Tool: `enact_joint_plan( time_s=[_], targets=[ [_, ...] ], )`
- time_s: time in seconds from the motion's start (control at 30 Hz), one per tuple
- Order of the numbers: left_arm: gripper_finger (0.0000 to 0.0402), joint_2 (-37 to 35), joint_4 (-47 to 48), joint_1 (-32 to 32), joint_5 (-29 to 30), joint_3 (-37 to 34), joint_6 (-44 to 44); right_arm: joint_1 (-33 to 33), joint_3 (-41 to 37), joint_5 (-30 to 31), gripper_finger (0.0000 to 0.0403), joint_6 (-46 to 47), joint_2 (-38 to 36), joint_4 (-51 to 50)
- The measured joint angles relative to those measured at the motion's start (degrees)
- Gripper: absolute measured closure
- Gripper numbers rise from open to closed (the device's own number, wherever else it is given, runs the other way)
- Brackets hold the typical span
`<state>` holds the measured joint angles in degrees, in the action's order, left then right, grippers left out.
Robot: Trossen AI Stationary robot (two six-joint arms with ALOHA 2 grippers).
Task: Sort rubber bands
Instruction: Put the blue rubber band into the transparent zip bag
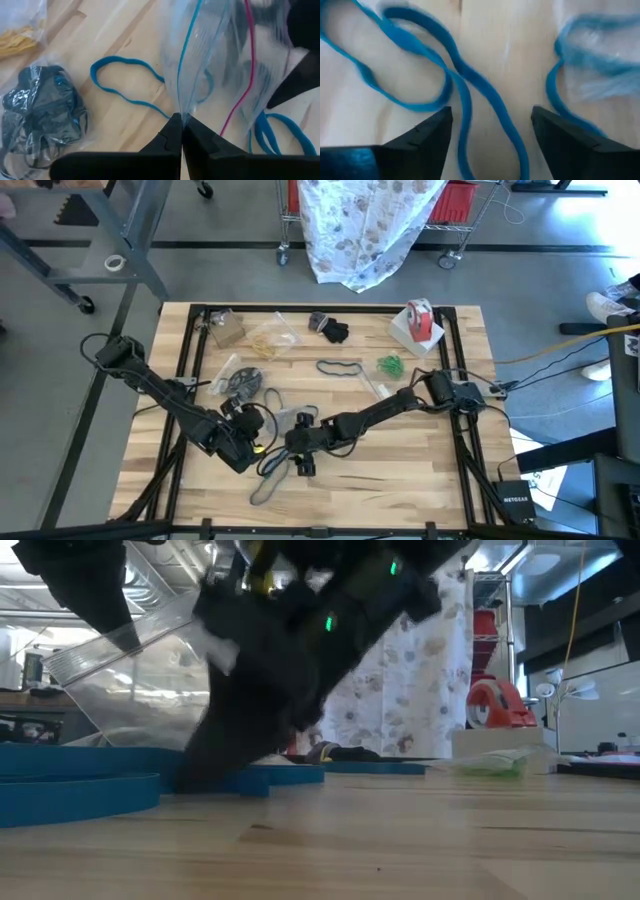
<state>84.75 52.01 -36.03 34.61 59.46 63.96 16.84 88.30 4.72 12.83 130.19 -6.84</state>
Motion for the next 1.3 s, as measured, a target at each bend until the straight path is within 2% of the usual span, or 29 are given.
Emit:
enact_joint_plan(
  time_s=[0.1, 0.17, 0.27, 0.43, 0.47, 0.63, 0.8, 1.03, 1.3],
  targets=[
    [0.0401, 0.0, -0.15, 0.04, 0.04, 0.02, -0.08, -0.02, 0.09, -0.3, 0.0151, -1.19, 0.9, -0.48],
    [0.0401, 0.0, -0.19, 0.04, 0.06, 0.02, -0.09, 0.14, 0.18, 0.55, 0.0179, -0.91, 1.03, -0.15],
    [0.0401, 0.0, -0.13, 0.04, 0.04, 0.02, -0.18, 0.55, 0.92, 1.67, 0.0244, -0.03, 1.2, -0.91],
    [0.0401, 0.0, -0.64, -0.7, 0.04, 0.02, -2.6, 2.22, 2.93, 3.3, 0.0376, -0.92, 0.79, -5.85],
    [0.0401, 0.0, -0.65, -0.98, 0.04, 0.02, -2.97, 2.7, 3.12, 3.9, 0.0389, -1.44, 0.38, -6.85],
    [0.0401, 0.0, -1.03, -3.38, 0.02, 0.02, -5.92, 5.87, 6.7, 9.18, 0.039, -2.34, -3.59, -14.39],
    [0.0401, -0.02, -5.28, -5.46, -0.04, 0.02, -10.41, 8.67, 11.79, 11.7, 0.0396, -6.97, -7.0, -13.85],
    [0.0401, -0.02, -13.76, -6.81, -0.04, 0.02, -15.42, 8.71, 21.36, 12.42, 0.0392, -16.35, -7.12, -10.49],
    [0.0401, -0.02, -19.51, -6.8, 0.02, 0.02, -13.58, 7.23, 21.93, 10.65, 0.0391, -18.01, -6.42, -9.76]
  ],
)
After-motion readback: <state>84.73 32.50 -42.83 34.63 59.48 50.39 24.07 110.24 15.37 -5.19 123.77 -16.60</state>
